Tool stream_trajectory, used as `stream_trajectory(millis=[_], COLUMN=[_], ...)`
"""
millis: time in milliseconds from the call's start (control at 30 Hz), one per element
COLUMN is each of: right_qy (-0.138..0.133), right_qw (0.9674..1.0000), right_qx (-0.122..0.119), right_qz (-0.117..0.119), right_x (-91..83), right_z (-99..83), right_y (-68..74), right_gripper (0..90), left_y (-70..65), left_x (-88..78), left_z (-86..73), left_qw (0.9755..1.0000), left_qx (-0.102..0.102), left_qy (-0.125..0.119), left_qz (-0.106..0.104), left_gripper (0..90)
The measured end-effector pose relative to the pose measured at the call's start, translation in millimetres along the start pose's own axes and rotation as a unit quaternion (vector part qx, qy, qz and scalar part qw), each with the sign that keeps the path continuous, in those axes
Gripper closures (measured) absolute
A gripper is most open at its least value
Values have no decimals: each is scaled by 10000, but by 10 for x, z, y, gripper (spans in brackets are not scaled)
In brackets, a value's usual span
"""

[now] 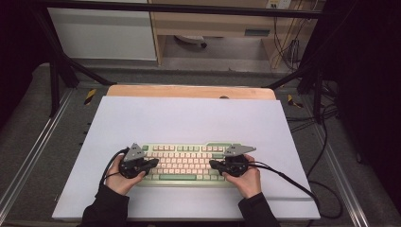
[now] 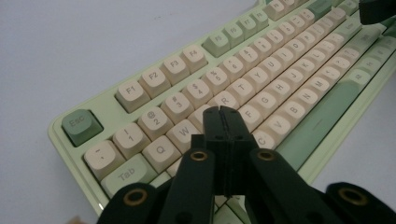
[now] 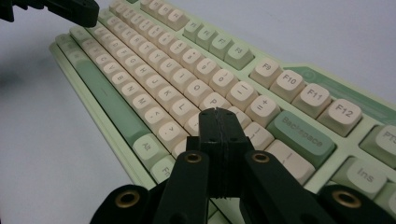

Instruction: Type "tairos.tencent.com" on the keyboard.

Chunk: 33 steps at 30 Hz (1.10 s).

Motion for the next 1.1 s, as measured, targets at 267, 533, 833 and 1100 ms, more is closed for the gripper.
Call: stream_trajectory(millis=[267,533,833,1100], right_qy=[44,24,34,82], right_qw=[10000,10000,10000,10000], right_qx=[-22,11,22,-12], right_qz=[-6,-12,11,16], right_x=[-42,-69,-79,-67], right_z=[-83,-121,-140,-161], right_y=[-33,-63,-55,-44], right_gripper=[900,900,900,900], left_y=[-22,-51,-32,-23], left_x=[65,216,310,375], left_z=[122,231,212,188], left_qw=[10000,10000,10000,9999], left_qx=[37,74,89,96], left_qy=[-22,-15,37,78], left_qz=[15,-3,27,36], left_gripper=[900,900,900,900])
Point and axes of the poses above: each handheld gripper's, and its own axes: x roughly forward along the jaws, z roughly out of its top, y roughly to its left, the point moved 6 cm from there along x, roughly forward along the jaws, and after that the axes turned 12 degrees about -z, right-handed, at the moved point
